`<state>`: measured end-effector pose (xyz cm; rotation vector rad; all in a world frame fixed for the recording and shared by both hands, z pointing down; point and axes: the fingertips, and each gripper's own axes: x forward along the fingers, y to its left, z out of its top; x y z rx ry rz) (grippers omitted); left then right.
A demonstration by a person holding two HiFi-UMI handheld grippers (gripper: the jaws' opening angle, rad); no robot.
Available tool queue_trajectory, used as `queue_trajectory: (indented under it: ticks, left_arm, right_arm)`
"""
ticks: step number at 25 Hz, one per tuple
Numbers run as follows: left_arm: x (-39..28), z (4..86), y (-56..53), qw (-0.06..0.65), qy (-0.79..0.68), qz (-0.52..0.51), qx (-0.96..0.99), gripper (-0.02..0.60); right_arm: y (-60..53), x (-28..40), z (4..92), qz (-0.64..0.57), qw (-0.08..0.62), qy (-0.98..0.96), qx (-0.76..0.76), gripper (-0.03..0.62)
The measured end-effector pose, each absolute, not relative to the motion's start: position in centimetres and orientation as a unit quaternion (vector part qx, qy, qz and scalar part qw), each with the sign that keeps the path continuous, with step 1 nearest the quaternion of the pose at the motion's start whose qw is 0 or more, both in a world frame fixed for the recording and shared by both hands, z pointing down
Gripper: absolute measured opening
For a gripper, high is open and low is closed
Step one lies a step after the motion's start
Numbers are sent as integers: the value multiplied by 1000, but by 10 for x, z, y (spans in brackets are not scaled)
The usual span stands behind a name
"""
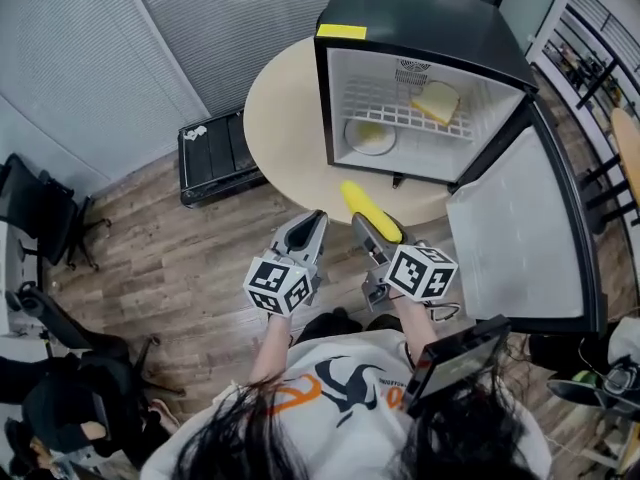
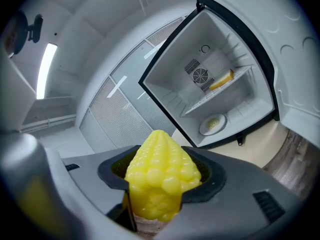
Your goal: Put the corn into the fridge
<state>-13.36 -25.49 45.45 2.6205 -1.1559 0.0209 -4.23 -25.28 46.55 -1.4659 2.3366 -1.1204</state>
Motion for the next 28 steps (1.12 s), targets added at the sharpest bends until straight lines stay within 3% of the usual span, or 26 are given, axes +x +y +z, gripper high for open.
queue_trajectory:
  ticks: [12, 21, 28]
  left_arm:
    - [-107, 468, -269, 159, -360, 12, 919, 15]
    - [-89, 459, -310, 136, -350, 23, 927, 15]
    - [-74, 455, -341, 120, -338, 31, 933, 15]
  right_arm:
    - [-279, -12, 463, -352, 71, 765, -535, 258]
    - [-345, 13, 457, -323, 66, 771, -545, 258]
    - [-407, 29, 457, -271, 23, 781, -562, 258]
